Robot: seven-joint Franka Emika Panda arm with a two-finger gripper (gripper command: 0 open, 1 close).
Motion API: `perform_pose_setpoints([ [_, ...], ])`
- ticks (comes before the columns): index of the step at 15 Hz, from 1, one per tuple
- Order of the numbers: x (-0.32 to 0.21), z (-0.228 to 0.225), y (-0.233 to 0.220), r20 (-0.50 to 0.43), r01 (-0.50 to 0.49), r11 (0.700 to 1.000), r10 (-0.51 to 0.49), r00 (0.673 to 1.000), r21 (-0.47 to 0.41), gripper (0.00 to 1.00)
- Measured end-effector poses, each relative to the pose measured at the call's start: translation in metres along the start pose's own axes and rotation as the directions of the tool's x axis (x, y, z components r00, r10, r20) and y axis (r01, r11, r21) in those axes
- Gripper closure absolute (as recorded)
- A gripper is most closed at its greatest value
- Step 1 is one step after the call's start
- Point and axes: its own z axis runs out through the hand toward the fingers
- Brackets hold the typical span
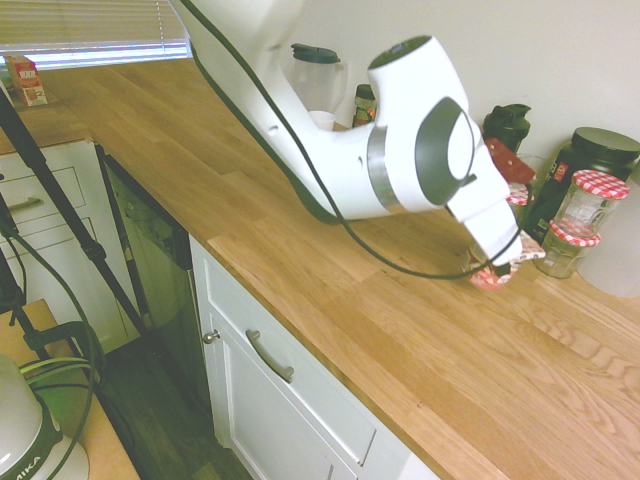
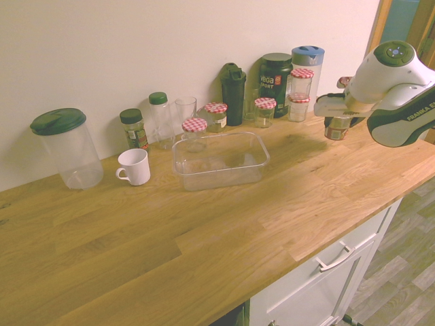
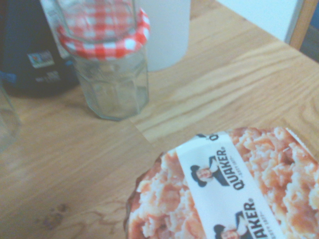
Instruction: Put the cereal into the container
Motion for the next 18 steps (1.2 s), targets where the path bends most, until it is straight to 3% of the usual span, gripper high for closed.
perform_pose_setpoints([
  [10,-0.174,-0.103,-0.120,-0.106,0.128,0.992,-0.129,0.986,-0.017,1.00],
  [13,-0.232,-0.100,-0.154,-0.119,0.177,0.984,-0.179,0.977,-0.032,1.00],
  [18,-0.300,-0.058,-0.193,-0.093,0.217,0.975,-0.221,0.971,-0.054,1.00],
])
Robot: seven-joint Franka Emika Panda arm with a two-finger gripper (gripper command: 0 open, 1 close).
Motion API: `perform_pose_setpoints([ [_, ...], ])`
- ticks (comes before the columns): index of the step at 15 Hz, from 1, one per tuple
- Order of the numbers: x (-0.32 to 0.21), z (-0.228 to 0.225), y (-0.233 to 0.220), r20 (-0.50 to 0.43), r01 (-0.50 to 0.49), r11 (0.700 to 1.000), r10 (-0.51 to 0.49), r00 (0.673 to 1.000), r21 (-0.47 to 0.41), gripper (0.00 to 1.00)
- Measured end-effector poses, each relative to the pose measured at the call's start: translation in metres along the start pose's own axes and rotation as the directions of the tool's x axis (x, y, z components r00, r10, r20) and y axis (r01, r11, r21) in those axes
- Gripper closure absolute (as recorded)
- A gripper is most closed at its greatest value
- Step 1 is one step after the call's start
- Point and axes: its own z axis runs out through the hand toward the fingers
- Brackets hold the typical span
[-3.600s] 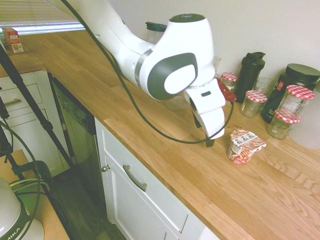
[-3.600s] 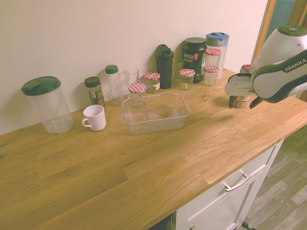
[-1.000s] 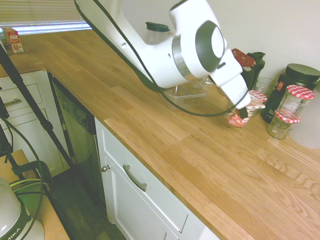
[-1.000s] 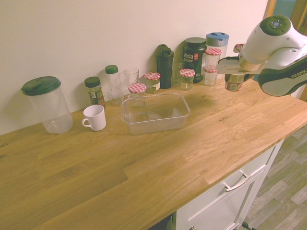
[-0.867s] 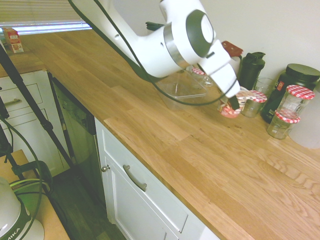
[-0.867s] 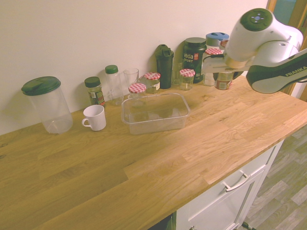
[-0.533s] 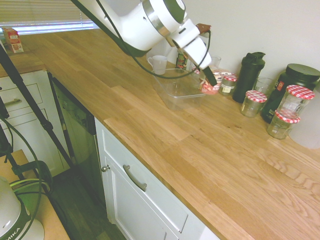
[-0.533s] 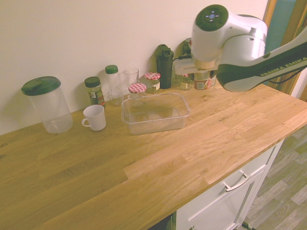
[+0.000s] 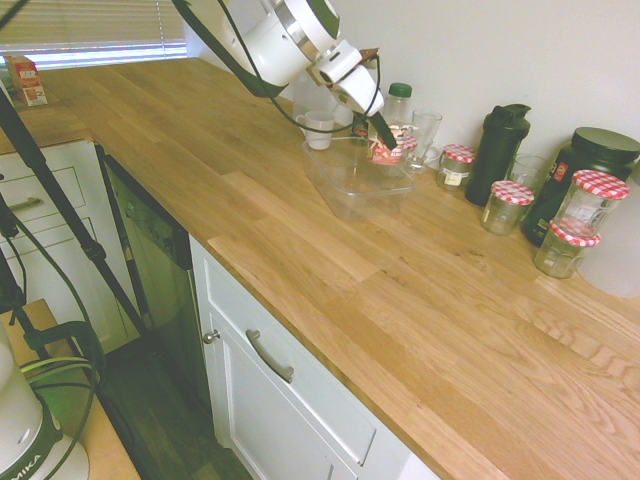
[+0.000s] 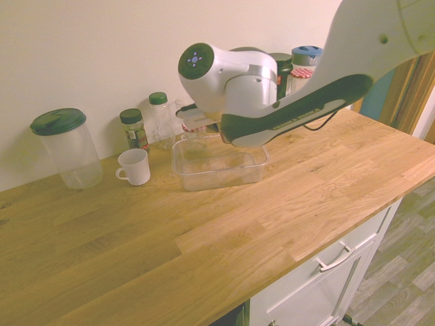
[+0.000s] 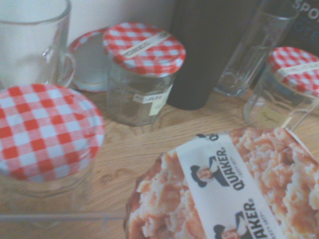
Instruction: Put the cereal into the container
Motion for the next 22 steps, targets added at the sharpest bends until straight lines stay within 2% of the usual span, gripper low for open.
perform_pose_setpoints([
  [5,-0.043,0.009,-0.002,0.011,0.050,0.999,-0.050,0.999,-0.016,1.00],
  [8,-0.045,0.027,0.004,0.015,0.051,0.998,-0.050,0.999,-0.045,1.00],
  [13,-0.049,0.032,0.005,0.091,0.073,0.995,-0.067,0.994,-0.065,1.00],
  [14,-0.049,0.032,0.005,0.106,0.081,0.994,-0.074,0.992,-0.070,0.00],
  [17,-0.041,0.034,0.003,0.144,0.090,0.992,-0.077,0.987,-0.085,0.00],
  [22,-0.037,0.037,0.004,0.155,0.094,0.991,-0.078,0.985,-0.097,0.00],
])
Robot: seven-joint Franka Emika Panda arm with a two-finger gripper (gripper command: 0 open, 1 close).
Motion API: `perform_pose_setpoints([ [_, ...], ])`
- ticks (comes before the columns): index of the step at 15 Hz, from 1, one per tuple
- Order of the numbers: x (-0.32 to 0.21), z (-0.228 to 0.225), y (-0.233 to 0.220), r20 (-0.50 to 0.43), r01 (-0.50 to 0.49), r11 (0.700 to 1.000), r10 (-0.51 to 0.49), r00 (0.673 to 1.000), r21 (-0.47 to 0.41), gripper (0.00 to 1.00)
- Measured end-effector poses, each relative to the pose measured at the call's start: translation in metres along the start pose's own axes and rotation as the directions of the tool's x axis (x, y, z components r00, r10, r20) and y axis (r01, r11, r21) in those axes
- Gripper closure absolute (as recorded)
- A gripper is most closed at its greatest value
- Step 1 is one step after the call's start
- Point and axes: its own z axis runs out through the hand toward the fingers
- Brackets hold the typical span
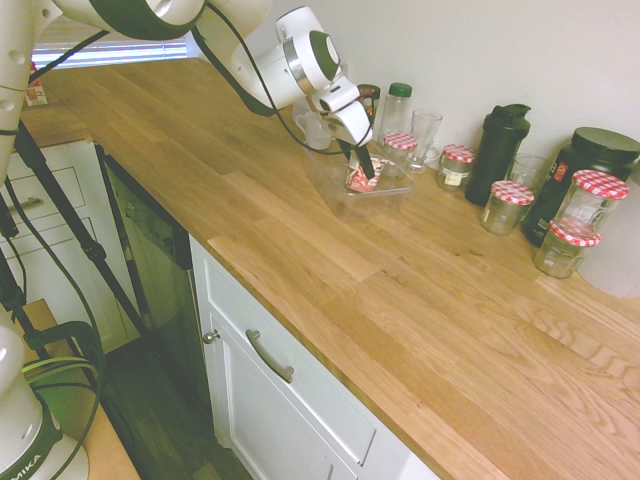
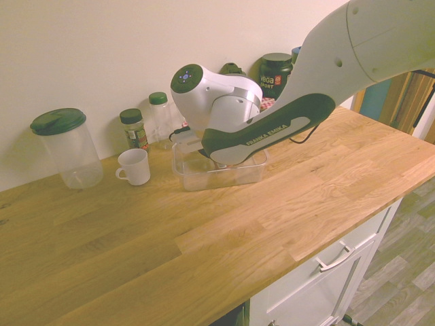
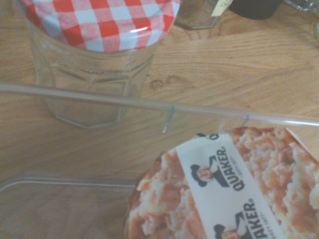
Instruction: Put the cereal into the container
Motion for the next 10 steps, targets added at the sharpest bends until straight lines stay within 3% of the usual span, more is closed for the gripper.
perform_pose_setpoints([
  [5,-0.006,-0.010,0.001,0.065,-0.030,0.999,0.032,0.997,-0.034,0.00],
  [10,0.001,-0.061,0.021,0.160,-0.088,0.993,0.099,0.982,-0.074,0.00],
])
